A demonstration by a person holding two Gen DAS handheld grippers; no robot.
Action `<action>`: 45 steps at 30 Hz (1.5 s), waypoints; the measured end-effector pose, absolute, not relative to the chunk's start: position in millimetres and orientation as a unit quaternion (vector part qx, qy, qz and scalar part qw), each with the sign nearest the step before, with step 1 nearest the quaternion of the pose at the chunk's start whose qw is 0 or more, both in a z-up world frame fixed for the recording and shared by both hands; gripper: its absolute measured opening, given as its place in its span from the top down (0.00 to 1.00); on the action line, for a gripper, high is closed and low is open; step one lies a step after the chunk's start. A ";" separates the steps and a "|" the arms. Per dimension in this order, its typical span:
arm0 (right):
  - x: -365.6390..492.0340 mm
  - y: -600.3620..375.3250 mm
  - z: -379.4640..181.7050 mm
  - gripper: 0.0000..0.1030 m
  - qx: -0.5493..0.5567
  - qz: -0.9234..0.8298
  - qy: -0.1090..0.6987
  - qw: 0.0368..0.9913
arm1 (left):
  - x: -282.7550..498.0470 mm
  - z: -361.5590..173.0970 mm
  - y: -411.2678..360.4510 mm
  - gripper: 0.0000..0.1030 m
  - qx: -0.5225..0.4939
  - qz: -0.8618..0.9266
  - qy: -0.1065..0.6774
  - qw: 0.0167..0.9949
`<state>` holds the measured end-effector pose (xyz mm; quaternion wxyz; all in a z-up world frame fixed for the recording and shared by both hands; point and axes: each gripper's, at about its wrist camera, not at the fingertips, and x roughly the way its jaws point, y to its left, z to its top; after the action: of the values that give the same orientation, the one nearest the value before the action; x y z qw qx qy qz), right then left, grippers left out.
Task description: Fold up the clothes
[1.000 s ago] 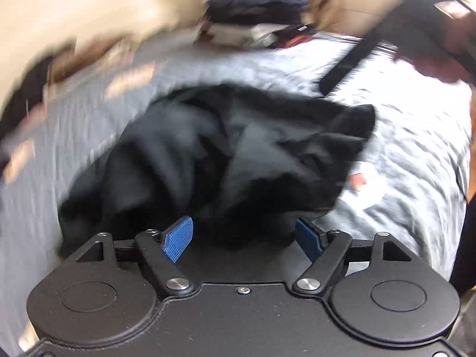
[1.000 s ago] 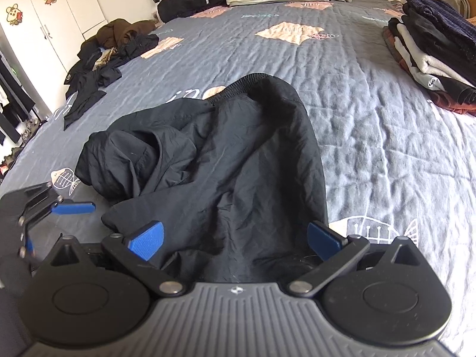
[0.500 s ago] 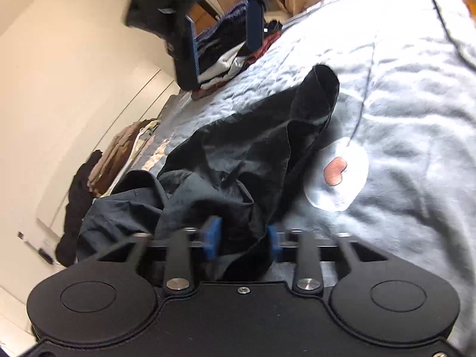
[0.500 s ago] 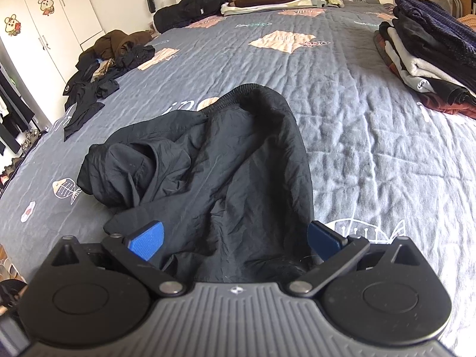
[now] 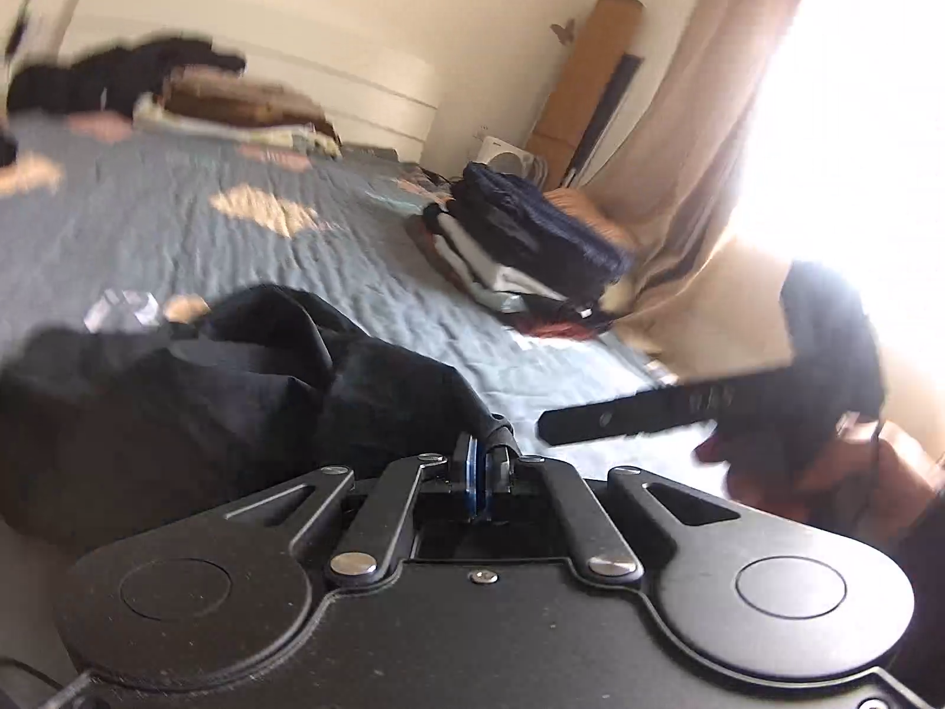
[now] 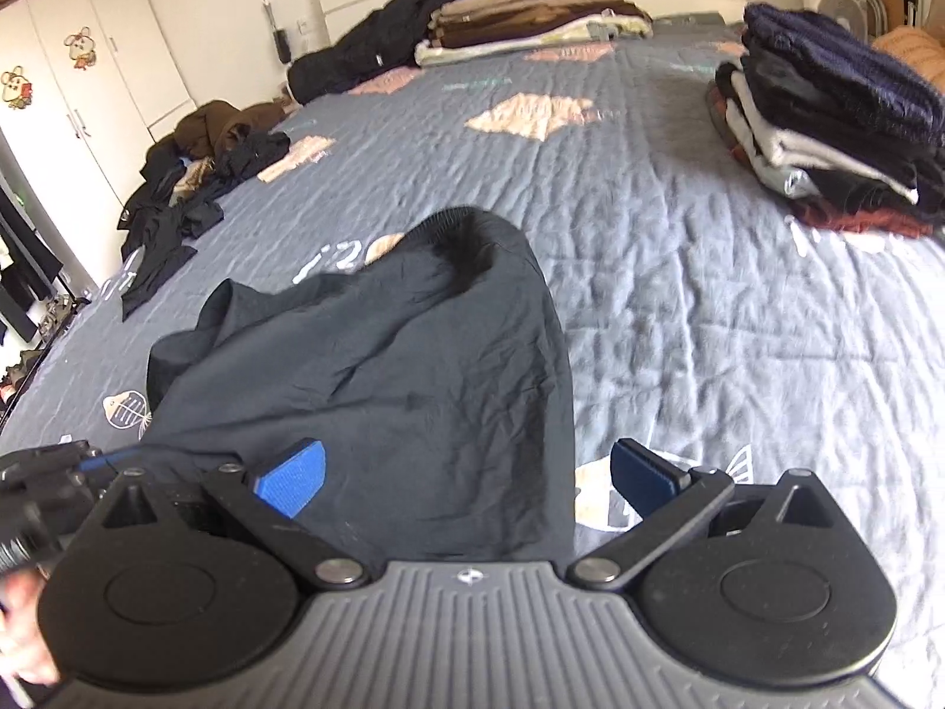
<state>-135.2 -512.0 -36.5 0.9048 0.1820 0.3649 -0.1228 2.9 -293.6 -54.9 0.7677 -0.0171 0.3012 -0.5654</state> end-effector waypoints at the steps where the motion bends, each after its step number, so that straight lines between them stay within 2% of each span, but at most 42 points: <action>1: -137.0 -511.2 -34.0 0.00 0.176 -0.119 0.361 0.908 | 5.7 -54.8 -296.5 0.98 -0.020 -0.567 0.312 0.762; 5: -135.9 -504.9 -30.6 0.00 0.161 -0.105 0.359 0.913 | -14.7 -72.2 -293.3 0.95 0.072 -0.562 0.299 0.768; 6: -134.2 -504.1 -31.2 0.00 0.159 -0.103 0.362 0.913 | -20.2 -76.8 -292.3 0.88 0.096 -0.560 0.294 0.768; 8: -131.0 -501.3 -33.7 0.00 0.153 -0.101 0.368 0.911 | -30.2 -78.6 -276.3 0.67 0.116 -0.565 0.276 0.769; 9: -130.0 -500.2 -34.9 0.00 0.151 -0.101 0.371 0.911 | -33.9 -77.9 -265.9 0.49 0.127 -0.563 0.262 0.773; 10: -129.0 -499.1 -36.0 0.00 0.149 -0.102 0.373 0.910 | -37.6 -77.2 -255.5 0.37 0.138 -0.561 0.247 0.778; 11: -128.0 -497.9 -36.8 0.00 0.149 -0.101 0.375 0.909 | -36.4 -77.1 -246.8 0.35 0.161 -0.551 0.228 0.787; 14: -125.2 -493.0 -38.7 0.00 0.147 -0.098 0.378 0.909 | -22.1 -81.2 -225.5 0.35 0.242 -0.502 0.181 0.810; 19: -114.4 -483.2 -41.8 0.00 0.140 -0.091 0.384 0.908 | 21.0 -97.0 -214.4 0.36 0.330 -0.454 0.162 0.811; 30: -89.1 -460.0 -59.1 0.00 0.139 -0.061 0.408 0.900 | 5.6 -163.0 -280.2 0.36 0.452 -0.482 0.089 0.745; 32: -81.1 -447.9 -67.6 0.00 0.127 -0.045 0.421 0.897 | 10.8 -165.8 -287.7 0.48 0.442 -0.484 0.093 0.750; 34: -73.2 -435.0 -78.6 0.00 0.108 -0.032 0.438 0.892 | 20.7 -162.3 -292.2 0.86 0.417 -0.489 0.115 0.758; 37: -63.2 -419.9 -98.0 0.00 0.075 -0.027 0.469 0.879 | 38.5 -149.6 -290.4 0.95 0.379 -0.491 0.154 0.769; 40: -57.7 -415.6 -114.7 0.00 0.056 -0.034 0.492 0.868 | 64.1 -121.6 -279.9 0.97 0.302 -0.502 0.218 0.780; 45: -51.6 -410.0 -134.8 0.00 0.025 -0.053 0.518 0.854 | 100.6 -63.6 -264.4 0.99 0.178 -0.527 0.270 0.786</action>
<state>-51.6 -410.0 -134.8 0.8535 0.0252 0.5177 -0.0533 100.6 -264.4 -63.6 0.7863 0.1776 0.2697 -0.5266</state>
